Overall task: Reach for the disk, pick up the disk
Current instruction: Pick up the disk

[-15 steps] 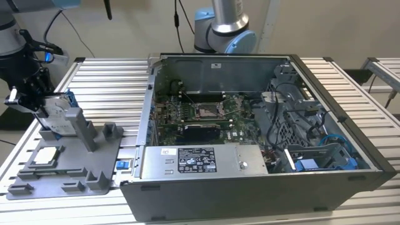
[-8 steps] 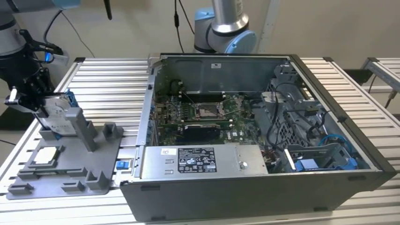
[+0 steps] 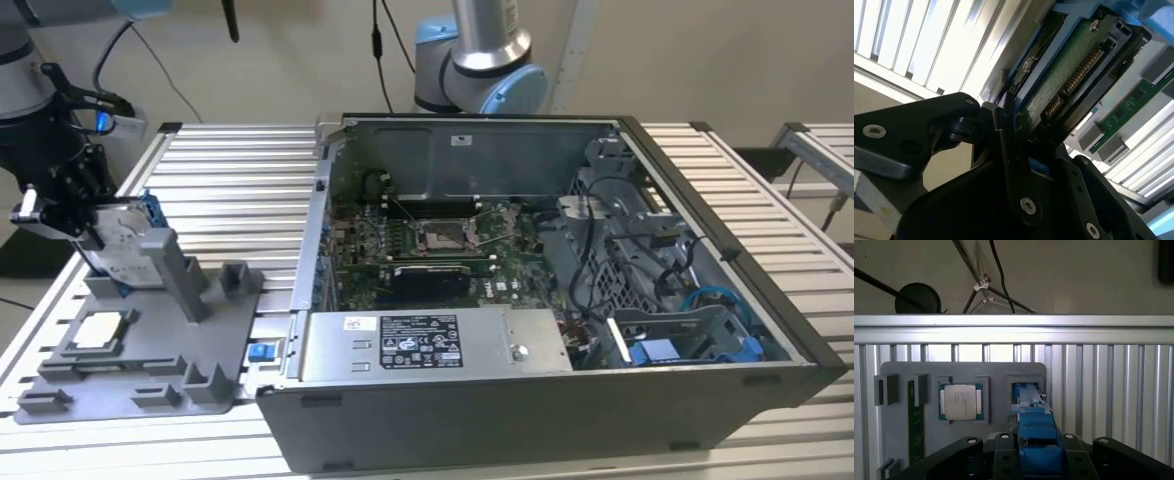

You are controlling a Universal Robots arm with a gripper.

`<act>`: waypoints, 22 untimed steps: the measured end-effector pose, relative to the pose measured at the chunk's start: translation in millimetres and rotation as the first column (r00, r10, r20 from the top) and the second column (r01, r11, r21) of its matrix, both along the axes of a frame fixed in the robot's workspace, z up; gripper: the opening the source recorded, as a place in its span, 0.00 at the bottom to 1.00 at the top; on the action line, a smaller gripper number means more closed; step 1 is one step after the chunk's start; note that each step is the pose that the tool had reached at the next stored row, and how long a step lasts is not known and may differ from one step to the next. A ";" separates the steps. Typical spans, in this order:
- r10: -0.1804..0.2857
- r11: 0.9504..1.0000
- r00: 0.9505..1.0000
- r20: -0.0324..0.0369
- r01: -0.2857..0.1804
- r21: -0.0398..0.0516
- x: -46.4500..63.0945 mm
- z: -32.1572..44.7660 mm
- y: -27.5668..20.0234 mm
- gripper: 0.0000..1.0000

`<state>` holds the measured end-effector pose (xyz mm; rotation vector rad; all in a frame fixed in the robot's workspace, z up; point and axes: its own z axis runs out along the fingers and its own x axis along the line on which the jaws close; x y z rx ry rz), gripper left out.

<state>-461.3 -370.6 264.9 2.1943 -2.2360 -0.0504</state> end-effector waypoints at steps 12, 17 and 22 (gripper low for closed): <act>0.000 1.000 1.000 0.000 0.000 0.001 0.0 0.0 -0.1 0.00; 0.001 1.000 1.000 0.000 -0.001 -0.007 0.0 0.0 -0.1 0.00; 0.005 1.000 1.000 0.000 -0.005 -0.004 0.0 0.3 -0.1 0.00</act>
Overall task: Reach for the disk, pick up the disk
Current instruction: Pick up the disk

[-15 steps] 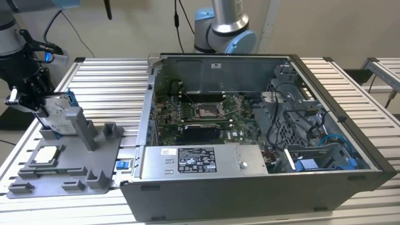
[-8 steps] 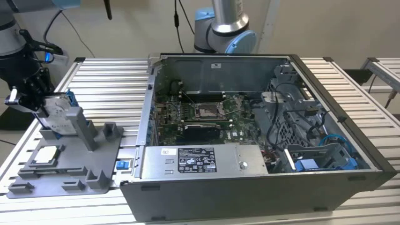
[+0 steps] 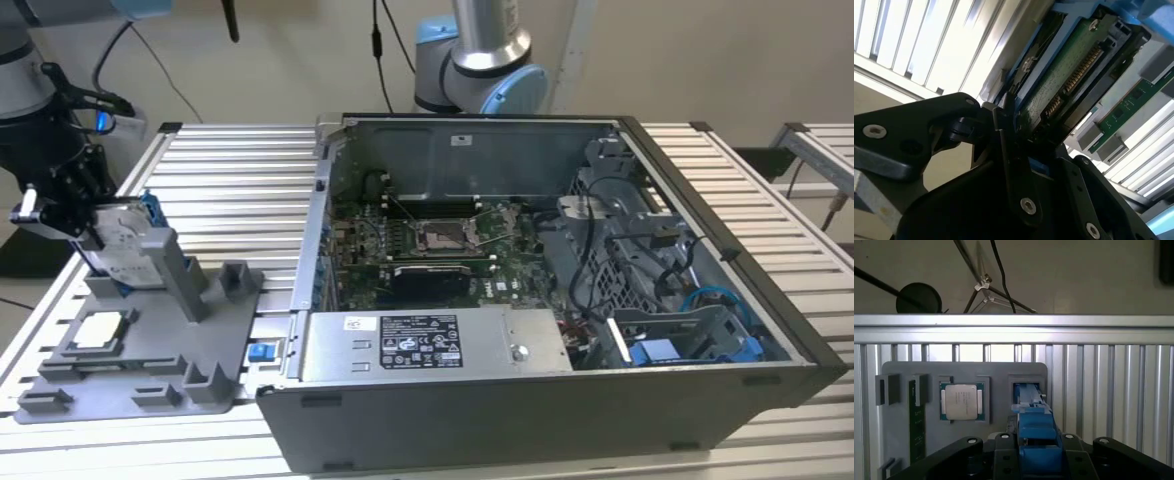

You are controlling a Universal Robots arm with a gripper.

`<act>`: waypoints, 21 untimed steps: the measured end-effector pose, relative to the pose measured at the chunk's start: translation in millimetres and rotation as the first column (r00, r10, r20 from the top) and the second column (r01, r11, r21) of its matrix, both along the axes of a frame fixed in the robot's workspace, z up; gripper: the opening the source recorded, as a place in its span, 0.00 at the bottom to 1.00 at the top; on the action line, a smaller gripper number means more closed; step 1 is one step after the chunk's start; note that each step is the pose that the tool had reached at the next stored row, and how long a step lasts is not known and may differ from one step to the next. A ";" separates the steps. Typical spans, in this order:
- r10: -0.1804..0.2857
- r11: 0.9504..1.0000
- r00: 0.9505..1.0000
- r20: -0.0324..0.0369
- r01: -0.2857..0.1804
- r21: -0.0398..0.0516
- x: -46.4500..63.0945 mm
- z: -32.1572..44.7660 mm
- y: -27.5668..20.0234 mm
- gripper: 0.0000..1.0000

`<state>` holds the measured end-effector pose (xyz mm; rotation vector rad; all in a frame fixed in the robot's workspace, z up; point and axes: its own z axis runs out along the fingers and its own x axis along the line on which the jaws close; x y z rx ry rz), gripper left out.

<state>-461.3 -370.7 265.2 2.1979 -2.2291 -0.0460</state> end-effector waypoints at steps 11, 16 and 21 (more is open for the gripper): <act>0.010 1.000 1.000 0.000 -0.010 0.000 0.0 15.7 0.0 0.00; 0.014 1.000 1.000 0.000 -0.014 0.000 0.0 26.6 0.0 0.00; 0.020 1.000 1.000 0.000 -0.020 0.000 0.0 36.8 0.0 0.00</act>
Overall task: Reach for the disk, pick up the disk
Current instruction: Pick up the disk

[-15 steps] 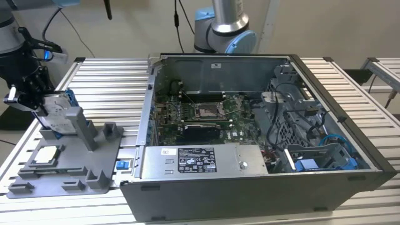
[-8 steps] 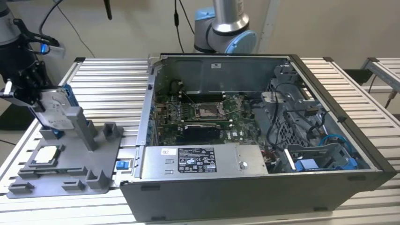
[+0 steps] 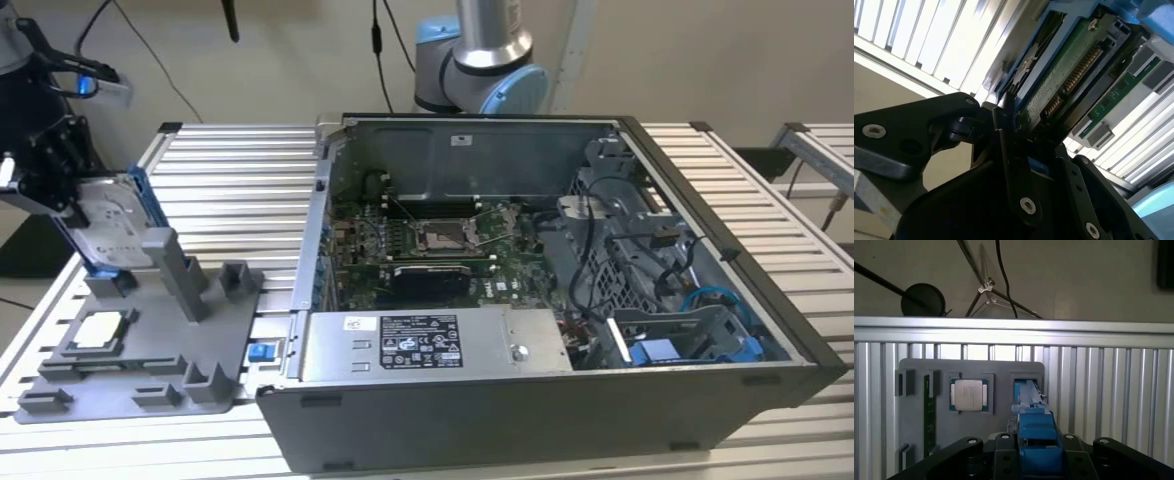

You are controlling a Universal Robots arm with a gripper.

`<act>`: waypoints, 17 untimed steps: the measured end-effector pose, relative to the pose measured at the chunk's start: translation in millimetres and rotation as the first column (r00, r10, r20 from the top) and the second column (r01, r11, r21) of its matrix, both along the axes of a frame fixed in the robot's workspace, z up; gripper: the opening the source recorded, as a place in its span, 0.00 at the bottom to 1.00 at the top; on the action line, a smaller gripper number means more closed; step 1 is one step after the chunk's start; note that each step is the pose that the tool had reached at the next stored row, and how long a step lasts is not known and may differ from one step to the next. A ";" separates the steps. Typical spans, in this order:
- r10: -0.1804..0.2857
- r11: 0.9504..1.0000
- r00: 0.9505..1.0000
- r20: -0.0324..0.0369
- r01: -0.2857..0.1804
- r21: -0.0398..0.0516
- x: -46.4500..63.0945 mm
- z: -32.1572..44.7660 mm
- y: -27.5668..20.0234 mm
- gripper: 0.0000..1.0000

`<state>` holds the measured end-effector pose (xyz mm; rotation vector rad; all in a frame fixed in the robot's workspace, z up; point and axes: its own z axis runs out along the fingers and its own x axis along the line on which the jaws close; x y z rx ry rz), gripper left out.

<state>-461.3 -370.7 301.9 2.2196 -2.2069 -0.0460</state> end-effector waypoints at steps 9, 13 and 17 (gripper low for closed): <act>0.009 1.000 1.000 0.000 -0.009 0.000 0.0 13.0 0.0 0.00; 0.012 1.000 1.000 0.000 -0.012 0.000 0.0 18.2 0.0 0.00; 0.015 1.000 1.000 0.000 -0.015 0.000 0.0 23.1 0.0 0.00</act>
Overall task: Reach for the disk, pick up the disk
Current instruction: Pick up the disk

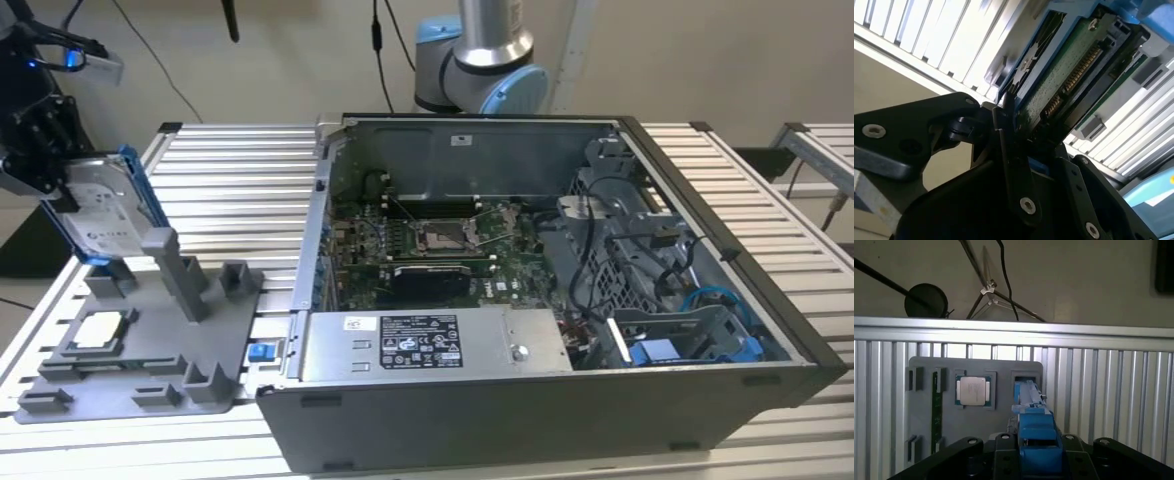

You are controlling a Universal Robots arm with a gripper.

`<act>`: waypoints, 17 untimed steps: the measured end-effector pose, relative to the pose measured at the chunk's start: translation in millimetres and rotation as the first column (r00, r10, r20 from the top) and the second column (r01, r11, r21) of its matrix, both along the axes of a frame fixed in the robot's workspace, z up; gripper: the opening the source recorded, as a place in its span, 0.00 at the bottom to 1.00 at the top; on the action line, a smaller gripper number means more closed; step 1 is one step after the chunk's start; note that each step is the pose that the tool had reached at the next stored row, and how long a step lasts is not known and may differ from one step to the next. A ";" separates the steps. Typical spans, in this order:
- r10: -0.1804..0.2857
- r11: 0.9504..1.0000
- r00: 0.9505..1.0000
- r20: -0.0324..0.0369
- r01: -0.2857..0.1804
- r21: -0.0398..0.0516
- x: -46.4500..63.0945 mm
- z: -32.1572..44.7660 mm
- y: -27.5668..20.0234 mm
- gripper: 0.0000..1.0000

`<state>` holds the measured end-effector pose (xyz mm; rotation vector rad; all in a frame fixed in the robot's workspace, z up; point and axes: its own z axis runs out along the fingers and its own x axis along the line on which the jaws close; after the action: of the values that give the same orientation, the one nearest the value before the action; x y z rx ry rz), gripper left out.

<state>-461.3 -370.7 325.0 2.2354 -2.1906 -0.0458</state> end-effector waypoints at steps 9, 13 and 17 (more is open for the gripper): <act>0.005 1.000 1.000 0.000 -0.005 0.000 0.0 11.2 0.0 0.00; 0.008 1.000 1.000 0.000 -0.008 0.000 0.0 16.5 0.0 0.00; 0.010 1.000 1.000 0.000 -0.010 0.000 0.0 21.7 0.0 0.00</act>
<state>-461.3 -370.7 346.7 2.2461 -2.1793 -0.0457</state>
